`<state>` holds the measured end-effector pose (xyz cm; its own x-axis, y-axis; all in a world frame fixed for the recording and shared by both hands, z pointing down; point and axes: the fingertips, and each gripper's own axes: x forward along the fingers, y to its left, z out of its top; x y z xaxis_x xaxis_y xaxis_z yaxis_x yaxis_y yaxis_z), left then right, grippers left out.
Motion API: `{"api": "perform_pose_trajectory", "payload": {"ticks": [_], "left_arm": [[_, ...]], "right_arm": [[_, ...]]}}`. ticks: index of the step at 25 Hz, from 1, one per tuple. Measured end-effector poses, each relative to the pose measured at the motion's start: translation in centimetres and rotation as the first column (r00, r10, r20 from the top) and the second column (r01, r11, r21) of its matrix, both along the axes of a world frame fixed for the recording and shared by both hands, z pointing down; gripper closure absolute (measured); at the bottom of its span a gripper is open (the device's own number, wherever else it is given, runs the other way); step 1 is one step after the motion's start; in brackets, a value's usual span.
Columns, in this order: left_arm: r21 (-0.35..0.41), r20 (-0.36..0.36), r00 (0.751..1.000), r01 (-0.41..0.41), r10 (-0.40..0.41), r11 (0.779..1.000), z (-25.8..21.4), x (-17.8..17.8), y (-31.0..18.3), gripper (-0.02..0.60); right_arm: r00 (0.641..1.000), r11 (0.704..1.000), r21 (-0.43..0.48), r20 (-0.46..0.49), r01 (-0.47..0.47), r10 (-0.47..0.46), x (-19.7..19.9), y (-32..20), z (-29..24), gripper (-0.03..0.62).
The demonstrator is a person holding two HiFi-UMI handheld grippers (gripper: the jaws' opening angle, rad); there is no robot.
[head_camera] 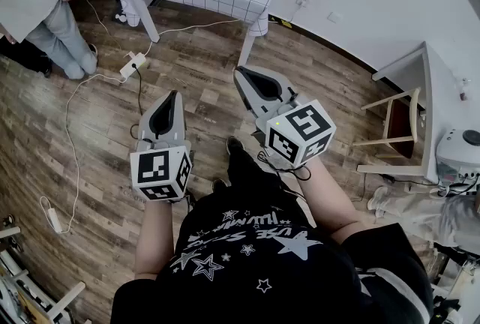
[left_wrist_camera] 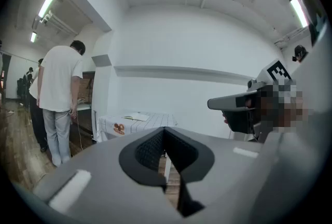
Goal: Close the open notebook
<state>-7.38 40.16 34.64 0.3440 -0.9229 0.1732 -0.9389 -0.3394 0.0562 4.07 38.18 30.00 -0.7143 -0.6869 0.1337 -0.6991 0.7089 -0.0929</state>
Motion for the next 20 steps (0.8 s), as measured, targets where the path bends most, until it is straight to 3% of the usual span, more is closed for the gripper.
{"api": "perform_pose_trajectory", "payload": {"ticks": [9, 16, 18, 20], "left_arm": [[0.015, -0.023, 1.000, -0.010, 0.011, 1.000, -0.5, 0.4, 1.9, 0.574], [0.008, -0.029, 1.000, -0.010, 0.010, 1.000, -0.5, 0.5, 1.2, 0.574], [0.007, -0.033, 0.999, 0.001, -0.001, 1.000, -0.4, 0.3, 0.8, 0.574], [-0.003, -0.051, 0.998, 0.024, -0.024, 1.000, 0.0, -0.2, 0.2, 0.574]], "right_arm": [[1.000, 0.999, -0.027, 0.002, -0.025, 0.025, 1.0, 3.1, 1.0, 0.580], [1.000, 0.999, -0.038, -0.020, -0.024, 0.023, 1.3, 2.5, 1.5, 0.580], [1.000, 0.999, -0.042, 0.010, -0.015, 0.016, 1.2, 2.1, 1.5, 0.580], [0.994, 0.997, -0.068, 0.107, 0.024, -0.016, 1.0, 1.8, 1.3, 0.580]]}}
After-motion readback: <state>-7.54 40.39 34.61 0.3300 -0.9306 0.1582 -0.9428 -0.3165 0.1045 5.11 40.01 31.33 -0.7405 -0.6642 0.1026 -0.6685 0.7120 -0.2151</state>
